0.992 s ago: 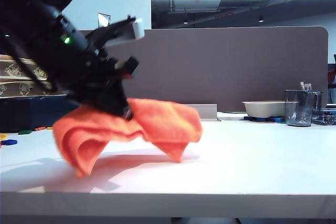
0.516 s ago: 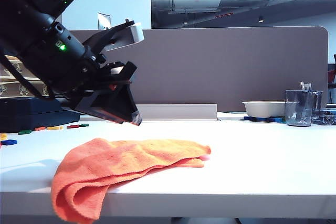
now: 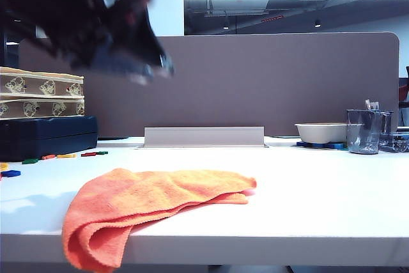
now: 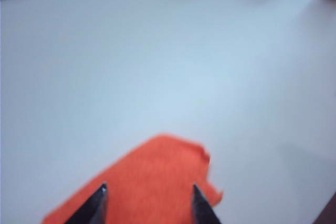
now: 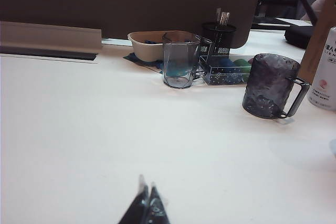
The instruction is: Use an orange cloth to wipe the letter magnets on the table away for a distance.
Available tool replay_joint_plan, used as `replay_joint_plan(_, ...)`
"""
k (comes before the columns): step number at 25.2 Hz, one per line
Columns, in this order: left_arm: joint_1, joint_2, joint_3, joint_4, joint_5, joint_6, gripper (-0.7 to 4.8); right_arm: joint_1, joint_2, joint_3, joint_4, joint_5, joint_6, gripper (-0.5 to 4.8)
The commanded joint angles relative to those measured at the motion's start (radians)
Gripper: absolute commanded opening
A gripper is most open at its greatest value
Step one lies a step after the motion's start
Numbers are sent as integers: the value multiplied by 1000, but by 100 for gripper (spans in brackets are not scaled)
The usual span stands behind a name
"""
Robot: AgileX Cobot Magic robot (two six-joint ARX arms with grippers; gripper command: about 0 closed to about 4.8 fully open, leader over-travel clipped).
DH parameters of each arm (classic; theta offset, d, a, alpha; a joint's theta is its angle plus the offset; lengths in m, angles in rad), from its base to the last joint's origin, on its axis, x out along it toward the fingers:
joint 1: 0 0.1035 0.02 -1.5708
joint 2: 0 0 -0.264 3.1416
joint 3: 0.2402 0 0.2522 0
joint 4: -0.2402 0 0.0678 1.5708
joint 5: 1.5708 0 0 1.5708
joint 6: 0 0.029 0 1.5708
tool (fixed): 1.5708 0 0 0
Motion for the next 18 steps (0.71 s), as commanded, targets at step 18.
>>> replay_joint_plan(18, 95, -617, -134, -397, -165, 91, 192, 0, -4, -8, 16, 1, 1, -5)
